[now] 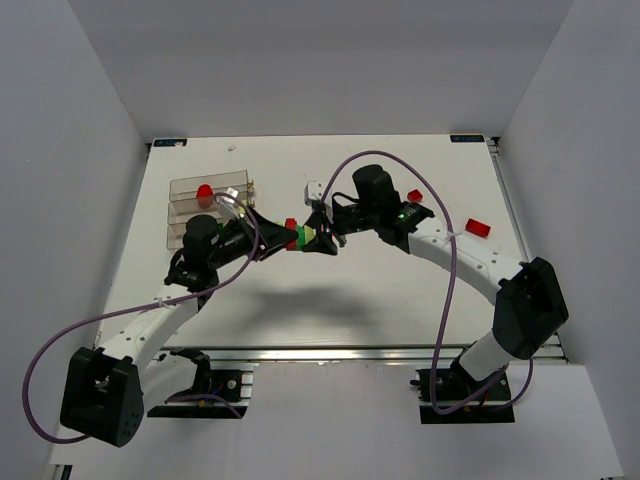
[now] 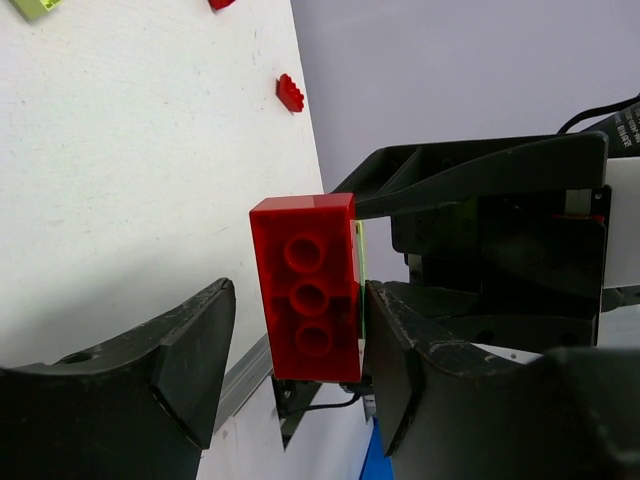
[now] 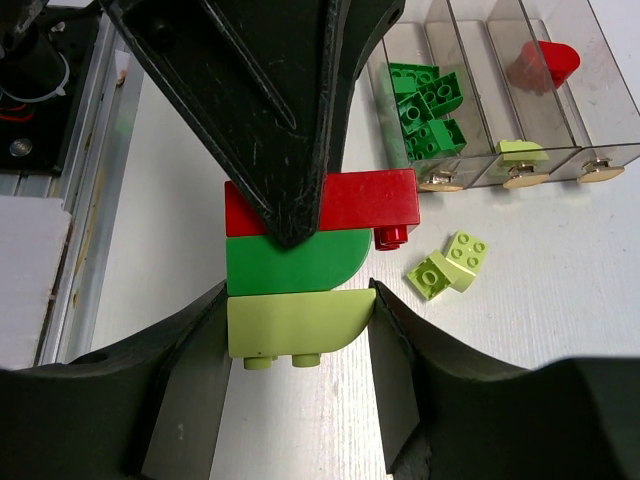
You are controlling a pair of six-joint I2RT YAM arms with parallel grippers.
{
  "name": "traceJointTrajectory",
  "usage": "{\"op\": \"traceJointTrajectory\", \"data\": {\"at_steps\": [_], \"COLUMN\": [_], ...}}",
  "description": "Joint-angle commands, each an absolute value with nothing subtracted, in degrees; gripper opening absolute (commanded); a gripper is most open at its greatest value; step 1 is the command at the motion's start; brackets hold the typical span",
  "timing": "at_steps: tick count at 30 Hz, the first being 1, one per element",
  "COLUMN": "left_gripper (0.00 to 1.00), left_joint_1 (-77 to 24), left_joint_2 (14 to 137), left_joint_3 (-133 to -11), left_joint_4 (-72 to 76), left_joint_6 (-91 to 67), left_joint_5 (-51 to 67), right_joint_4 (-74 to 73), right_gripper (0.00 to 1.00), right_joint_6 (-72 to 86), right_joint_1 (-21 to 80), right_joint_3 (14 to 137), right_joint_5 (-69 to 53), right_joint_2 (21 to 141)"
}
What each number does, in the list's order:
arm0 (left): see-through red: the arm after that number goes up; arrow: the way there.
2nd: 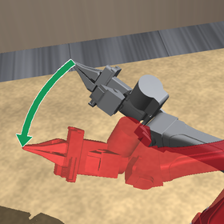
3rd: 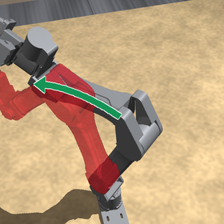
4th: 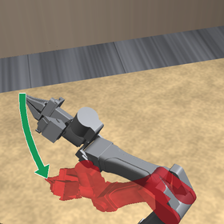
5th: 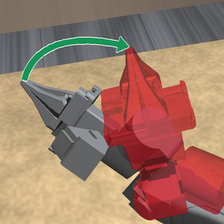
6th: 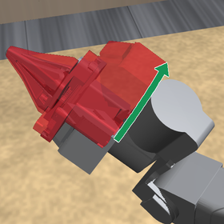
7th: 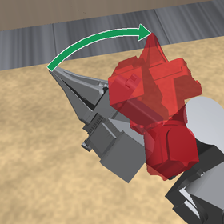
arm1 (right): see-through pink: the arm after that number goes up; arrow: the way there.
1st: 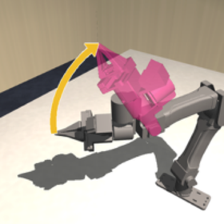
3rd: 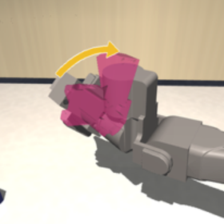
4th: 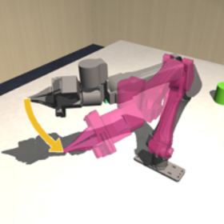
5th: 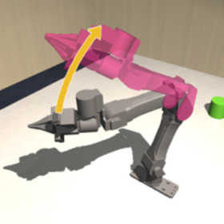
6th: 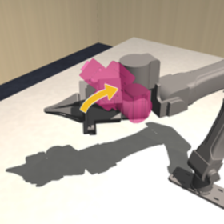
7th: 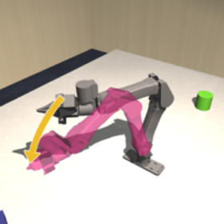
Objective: Sort the legos into containers by color
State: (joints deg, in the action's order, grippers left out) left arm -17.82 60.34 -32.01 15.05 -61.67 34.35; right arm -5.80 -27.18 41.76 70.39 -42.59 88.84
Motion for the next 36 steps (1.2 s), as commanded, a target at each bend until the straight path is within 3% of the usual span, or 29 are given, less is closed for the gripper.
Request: {"op": "traceJointTrajectory", "data": {"at_steps": [1,12,15,19,21,28,30,31,33,34,36], "left_gripper": [0.64,0.61,0.56,0.41,0.31,0.23,0.18,0.16,0.14,0.14,0.12], "left_joint_1": [-17.14,-16.44,-16.44,-16.44,-16.52,-16.44,-16.44,-16.44,-16.44,-16.35,-16.26], "left_joint_2": [59.24,58.97,59.24,59.68,60.11,61.17,61.52,61.61,61.61,61.61,61.79], "left_joint_3": [-34.01,-32.78,-32.08,-31.38,-31.11,-31.81,-31.99,-32.08,-32.52,-32.95,-34.27], "left_joint_4": [15.91,18.36,20.12,22.58,23.99,23.12,22.76,22.85,22.42,21.80,19.52], "left_joint_6": [-61.96,-63.54,-64.42,-65.74,-66.44,-65.66,-65.30,-65.22,-64.60,-63.99,-61.62], "left_joint_5": [34.19,35.42,35.95,37.00,37.53,38.50,38.93,39.02,38.76,38.50,38.23], "right_joint_4": [-3.08,-3.16,-2.99,-2.81,-2.73,-2.72,-2.72,-2.64,-2.81,-2.81,-2.64], "right_gripper": [0.00,0.00,0.00,0.00,0.05,0.10,0.19,0.35,0.58,0.86,0.89], "right_joint_6": [-27.16,-27.07,-26.81,-26.37,-26.11,-25.75,-25.75,-25.75,-25.84,-25.84,-24.88], "right_joint_1": [42.01,42.01,42.01,42.01,41.92,42.01,42.01,41.92,42.01,42.01,41.92], "right_joint_3": [70.66,70.93,71.01,71.19,71.28,71.63,71.54,71.54,71.54,71.46,71.28], "right_joint_5": [-43.07,-43.15,-43.42,-43.59,-43.86,-44.12,-43.95,-43.86,-43.59,-43.51,-42.72], "right_joint_2": [86.40,86.49,86.66,86.84,86.92,87.36,87.36,87.36,87.36,87.28,87.45]}}
